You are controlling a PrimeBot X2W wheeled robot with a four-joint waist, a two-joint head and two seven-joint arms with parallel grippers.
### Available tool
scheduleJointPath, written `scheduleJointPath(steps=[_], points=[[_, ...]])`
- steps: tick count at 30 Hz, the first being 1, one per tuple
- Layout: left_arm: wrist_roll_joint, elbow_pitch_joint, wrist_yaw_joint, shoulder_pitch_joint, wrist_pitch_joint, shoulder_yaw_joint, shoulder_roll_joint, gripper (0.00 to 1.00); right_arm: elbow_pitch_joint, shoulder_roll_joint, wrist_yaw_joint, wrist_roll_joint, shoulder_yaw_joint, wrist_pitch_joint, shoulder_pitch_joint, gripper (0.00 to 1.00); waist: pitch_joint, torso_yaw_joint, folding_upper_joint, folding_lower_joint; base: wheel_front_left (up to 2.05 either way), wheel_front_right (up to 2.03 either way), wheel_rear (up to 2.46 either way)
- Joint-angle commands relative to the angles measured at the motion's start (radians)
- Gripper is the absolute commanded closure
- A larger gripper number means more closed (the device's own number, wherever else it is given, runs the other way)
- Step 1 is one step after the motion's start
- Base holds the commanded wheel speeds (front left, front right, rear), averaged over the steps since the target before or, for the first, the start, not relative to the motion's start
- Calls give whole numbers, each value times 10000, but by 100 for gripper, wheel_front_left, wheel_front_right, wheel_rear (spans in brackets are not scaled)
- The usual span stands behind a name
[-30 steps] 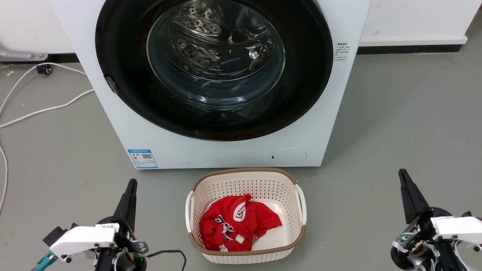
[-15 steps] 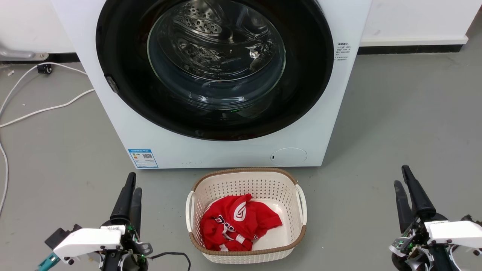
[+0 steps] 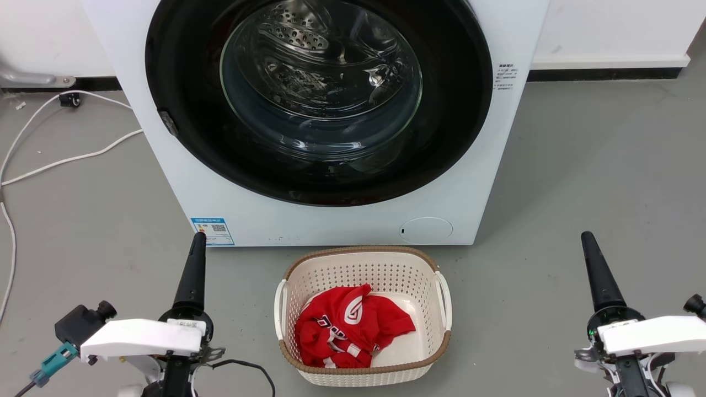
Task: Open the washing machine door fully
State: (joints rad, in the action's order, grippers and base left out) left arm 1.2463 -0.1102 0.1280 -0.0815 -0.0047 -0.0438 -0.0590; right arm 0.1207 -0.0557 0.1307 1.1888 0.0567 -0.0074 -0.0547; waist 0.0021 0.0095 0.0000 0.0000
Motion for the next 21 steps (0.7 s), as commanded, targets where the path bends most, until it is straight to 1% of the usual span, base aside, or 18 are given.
scheduleJointPath(steps=[1,10,21], points=[[-554,272,17,-231,-123,46,-103,0,-298,-10,0,-672,-37,-121,-36,0,-3,9,0,0,0,0,0],[-2456,424,20,-125,-459,196,-159,0,-563,-1,0,-2998,-227,-456,118,0,-17,44,0,0,0,0,0],[-4542,468,23,-72,-830,397,-279,0,-733,10,0,-5095,-277,-704,243,0,-25,98,0,0,0,0,0]])
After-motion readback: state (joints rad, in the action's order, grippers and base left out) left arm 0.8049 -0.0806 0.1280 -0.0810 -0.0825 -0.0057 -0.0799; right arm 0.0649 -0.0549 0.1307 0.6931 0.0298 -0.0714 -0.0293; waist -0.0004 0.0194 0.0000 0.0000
